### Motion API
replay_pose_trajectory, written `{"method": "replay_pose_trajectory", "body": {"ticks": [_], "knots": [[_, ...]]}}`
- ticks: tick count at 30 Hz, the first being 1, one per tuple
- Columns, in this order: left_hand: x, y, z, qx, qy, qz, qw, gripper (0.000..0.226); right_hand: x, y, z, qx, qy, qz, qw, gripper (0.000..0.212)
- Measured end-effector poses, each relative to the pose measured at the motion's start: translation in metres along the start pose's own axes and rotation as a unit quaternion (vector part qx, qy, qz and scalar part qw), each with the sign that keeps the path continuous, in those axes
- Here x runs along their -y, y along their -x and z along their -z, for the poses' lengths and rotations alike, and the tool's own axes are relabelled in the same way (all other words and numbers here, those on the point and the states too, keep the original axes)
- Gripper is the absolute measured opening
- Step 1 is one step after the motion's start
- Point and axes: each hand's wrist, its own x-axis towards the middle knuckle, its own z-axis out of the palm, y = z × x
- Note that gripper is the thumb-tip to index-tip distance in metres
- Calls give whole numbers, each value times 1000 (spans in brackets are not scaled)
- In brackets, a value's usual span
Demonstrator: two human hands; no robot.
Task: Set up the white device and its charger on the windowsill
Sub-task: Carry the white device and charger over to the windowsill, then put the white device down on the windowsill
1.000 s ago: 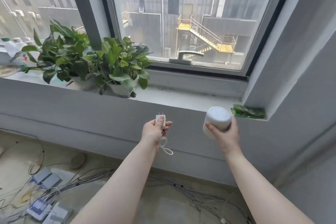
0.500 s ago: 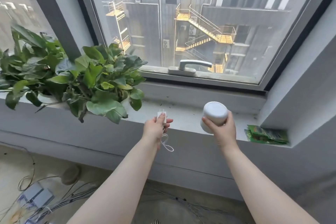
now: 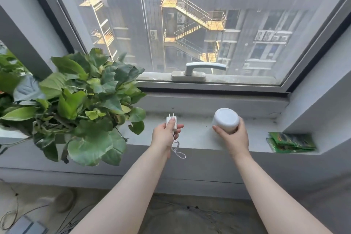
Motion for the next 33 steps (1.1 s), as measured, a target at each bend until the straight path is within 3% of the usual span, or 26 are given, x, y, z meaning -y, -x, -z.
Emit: {"method": "replay_pose_trajectory", "body": {"ticks": [33], "knots": [[-9, -1, -10, 3, 39, 14, 999, 30, -11, -6, -3, 20, 27, -5, 999, 66]]}}
